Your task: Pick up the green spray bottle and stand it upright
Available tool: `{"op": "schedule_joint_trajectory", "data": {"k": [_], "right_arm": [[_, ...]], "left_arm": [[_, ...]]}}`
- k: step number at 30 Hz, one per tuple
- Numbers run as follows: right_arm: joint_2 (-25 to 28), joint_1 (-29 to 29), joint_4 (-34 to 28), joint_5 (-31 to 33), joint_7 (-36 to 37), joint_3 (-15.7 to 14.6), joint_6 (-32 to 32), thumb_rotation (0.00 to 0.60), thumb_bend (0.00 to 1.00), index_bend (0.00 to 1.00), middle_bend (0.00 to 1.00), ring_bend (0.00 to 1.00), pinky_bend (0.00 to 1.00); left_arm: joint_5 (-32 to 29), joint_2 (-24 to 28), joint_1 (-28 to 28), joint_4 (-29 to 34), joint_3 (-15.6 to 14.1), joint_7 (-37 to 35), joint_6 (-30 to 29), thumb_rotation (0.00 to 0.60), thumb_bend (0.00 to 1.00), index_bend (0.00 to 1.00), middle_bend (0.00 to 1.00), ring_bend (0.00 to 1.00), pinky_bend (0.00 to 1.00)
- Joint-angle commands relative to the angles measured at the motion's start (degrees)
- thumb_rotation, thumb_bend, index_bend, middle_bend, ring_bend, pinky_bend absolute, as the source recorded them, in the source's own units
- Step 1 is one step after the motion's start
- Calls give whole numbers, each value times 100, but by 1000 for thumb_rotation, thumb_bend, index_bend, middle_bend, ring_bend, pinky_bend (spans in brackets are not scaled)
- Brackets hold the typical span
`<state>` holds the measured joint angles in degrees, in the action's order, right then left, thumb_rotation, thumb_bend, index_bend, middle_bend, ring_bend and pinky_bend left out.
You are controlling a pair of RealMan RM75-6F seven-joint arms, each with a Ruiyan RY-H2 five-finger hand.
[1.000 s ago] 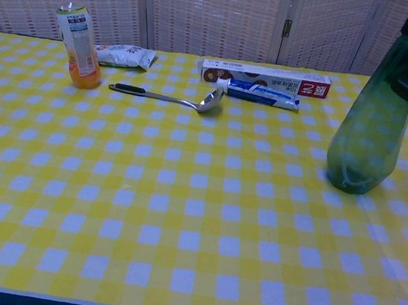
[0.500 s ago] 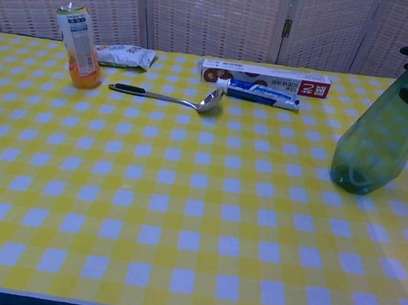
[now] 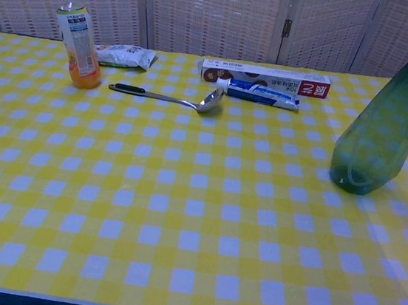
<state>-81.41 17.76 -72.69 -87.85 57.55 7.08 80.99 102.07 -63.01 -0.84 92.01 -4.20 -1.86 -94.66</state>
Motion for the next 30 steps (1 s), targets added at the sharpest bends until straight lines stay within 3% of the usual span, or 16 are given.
{"op": "schedule_joint_trajectory", "data": {"k": [1,7,12,19,22,30], "right_arm": [[384,-401,-327,-258,-67,-313,460,600,334,58,100,83,0],[1109,-964,-597,-529,-879,-799,913,600,333,38,26,29,0],[1701,-1564,-915,-521,-3070,-1172,1201,600,334,25,0,0,0],[1964,-2454,-1834,-262,-5885,-1327,1980,600,334,8,0,0,0],[1973,-2581,-2036,-359,-6305,-1394,2038,600,334,1,0,0,0],[2077,-2512,-2173,-270,-6314,-1347,1600,600,334,0,0,0,0]], "left_arm": [[0,-2,2,3,3,12,-4,556,360,109,132,119,0],[-8,-10,17,13,19,74,-35,555,360,109,132,119,0],[6,-24,32,24,24,149,-62,555,361,106,132,118,0],[14,-46,40,56,20,278,-42,554,360,105,132,114,0],[46,-51,41,60,15,328,-49,555,361,103,132,114,0],[43,-58,58,71,-2,414,-26,549,361,99,132,113,0]]}}
